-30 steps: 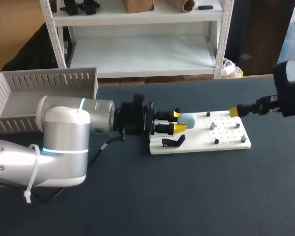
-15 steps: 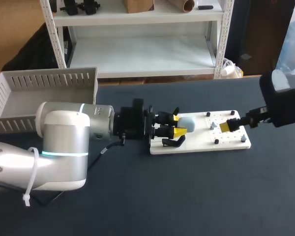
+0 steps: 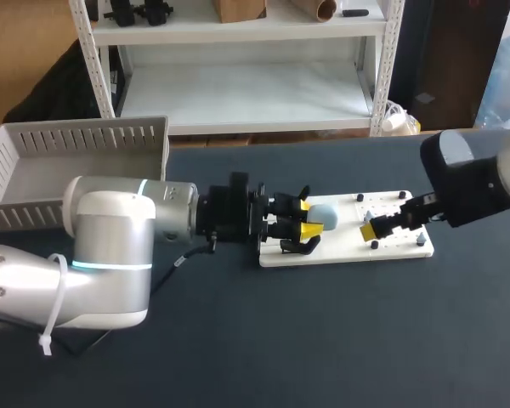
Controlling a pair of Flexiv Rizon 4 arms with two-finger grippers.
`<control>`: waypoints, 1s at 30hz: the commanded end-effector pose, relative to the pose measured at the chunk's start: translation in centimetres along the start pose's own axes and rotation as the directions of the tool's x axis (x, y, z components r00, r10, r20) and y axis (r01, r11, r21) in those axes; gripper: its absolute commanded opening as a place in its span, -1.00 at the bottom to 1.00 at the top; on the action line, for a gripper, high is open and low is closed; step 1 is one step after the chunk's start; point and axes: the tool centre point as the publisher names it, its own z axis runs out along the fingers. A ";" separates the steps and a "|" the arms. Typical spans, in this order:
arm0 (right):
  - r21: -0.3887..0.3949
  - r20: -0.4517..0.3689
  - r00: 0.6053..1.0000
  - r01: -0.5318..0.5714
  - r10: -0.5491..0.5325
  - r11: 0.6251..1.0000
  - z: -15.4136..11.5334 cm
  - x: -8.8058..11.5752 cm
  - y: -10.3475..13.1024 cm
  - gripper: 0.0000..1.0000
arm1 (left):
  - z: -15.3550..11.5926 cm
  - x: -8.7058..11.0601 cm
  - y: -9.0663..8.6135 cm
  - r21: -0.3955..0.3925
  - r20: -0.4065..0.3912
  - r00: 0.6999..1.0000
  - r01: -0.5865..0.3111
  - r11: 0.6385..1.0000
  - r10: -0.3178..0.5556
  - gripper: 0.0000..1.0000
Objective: Pick up each earbud case from the left stands, insert the matching earbuds, close the lid, and place the case in the box.
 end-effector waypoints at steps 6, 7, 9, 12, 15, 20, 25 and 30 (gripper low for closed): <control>0.006 -0.021 1.000 0.003 -0.003 1.000 1.6 -0.9 0.8 1.00 | 0.0 0.1 0.1 0.004 0.004 1.000 -0.001 1.000 0.001 -1.00; 0.007 -0.025 1.000 0.003 -0.002 1.000 1.8 -1.0 0.8 1.00 | 0.0 0.1 0.1 0.004 0.004 1.000 -0.001 1.000 0.001 -1.00; 0.008 -0.034 0.999 0.000 0.000 1.000 2.3 -1.1 0.8 1.00 | 0.0 0.1 0.1 0.004 0.004 1.000 -0.001 1.000 0.001 -1.00; 0.004 -0.051 0.999 -0.011 0.011 1.000 2.8 -1.1 0.8 1.00 | 0.0 0.1 0.1 0.004 0.004 1.000 -0.001 1.000 0.001 -1.00; 0.002 -0.057 0.998 -0.015 0.016 1.000 3.3 -1.2 0.8 1.00 | 0.0 0.1 0.1 0.004 0.004 1.000 -0.001 1.000 0.001 -1.00; -0.002 -0.065 0.998 -0.020 0.020 1.000 3.9 -1.5 1.1 1.00 | 0.0 0.1 0.1 0.004 0.004 1.000 -0.001 1.000 0.001 -1.00; 0.006 -0.077 0.997 -0.016 0.017 1.000 4.5 -1.7 1.0 1.00 | 0.0 0.1 0.1 0.004 0.004 1.000 -0.001 1.000 0.001 -1.00; 0.030 -0.090 0.996 -0.018 0.021 0.999 5.1 -1.8 0.5 1.00 | 0.0 0.1 0.1 0.004 0.004 1.000 -0.001 1.000 0.001 -1.00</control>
